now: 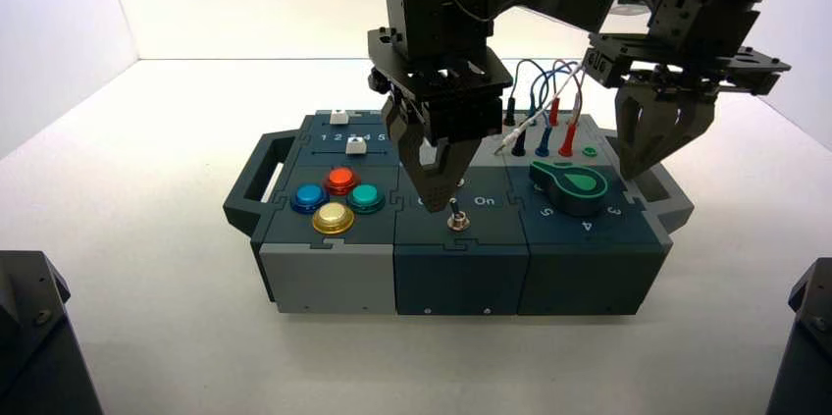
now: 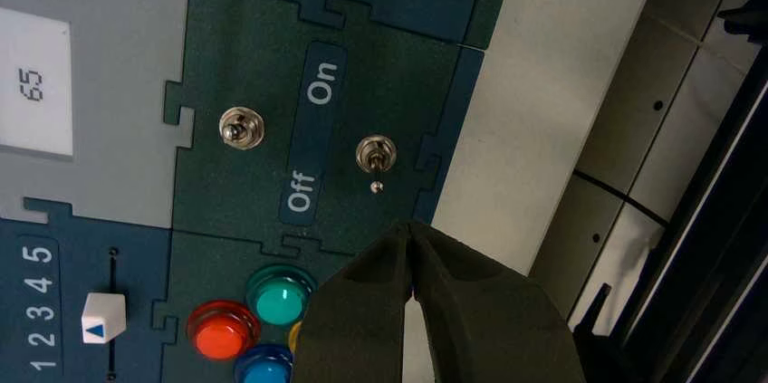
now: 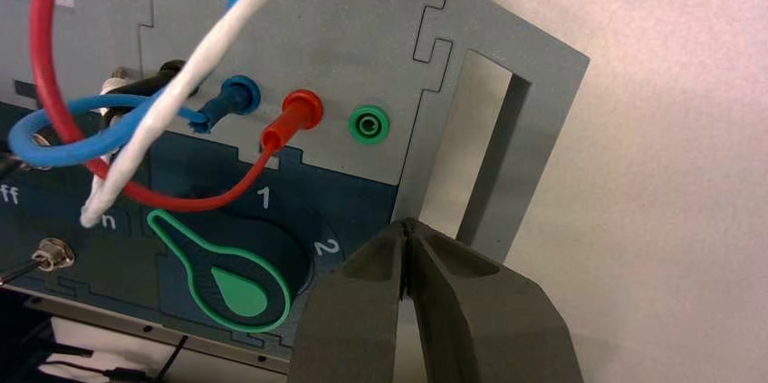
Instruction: Flip the bottom switch on with the left gripper.
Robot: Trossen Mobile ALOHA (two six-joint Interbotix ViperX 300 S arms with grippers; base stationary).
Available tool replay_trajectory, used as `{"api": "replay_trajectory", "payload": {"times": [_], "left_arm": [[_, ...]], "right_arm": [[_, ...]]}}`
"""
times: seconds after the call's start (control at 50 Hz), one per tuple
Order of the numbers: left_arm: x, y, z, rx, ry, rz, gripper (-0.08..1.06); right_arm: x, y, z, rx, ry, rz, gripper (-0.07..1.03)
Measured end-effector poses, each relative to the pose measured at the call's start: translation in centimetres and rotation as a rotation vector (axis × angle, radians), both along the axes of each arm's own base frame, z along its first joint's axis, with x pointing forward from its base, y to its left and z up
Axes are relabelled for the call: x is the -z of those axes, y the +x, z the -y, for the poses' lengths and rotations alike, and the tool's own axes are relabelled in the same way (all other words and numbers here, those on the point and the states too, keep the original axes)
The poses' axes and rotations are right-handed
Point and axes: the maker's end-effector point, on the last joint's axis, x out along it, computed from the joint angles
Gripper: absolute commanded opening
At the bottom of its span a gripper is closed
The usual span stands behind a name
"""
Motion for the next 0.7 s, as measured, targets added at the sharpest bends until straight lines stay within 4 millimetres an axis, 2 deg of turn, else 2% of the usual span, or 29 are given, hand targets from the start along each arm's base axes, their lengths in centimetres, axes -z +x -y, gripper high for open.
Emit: {"api": "replay_trajectory", "payload": {"times": [0.7], "left_arm": [[1.0, 0.2, 0.0, 0.040, -0.003, 0.012, -0.03]], "right_arm": [[0.0, 0.0, 0.0, 0.002, 0.001, -0.002, -0.02]]}}
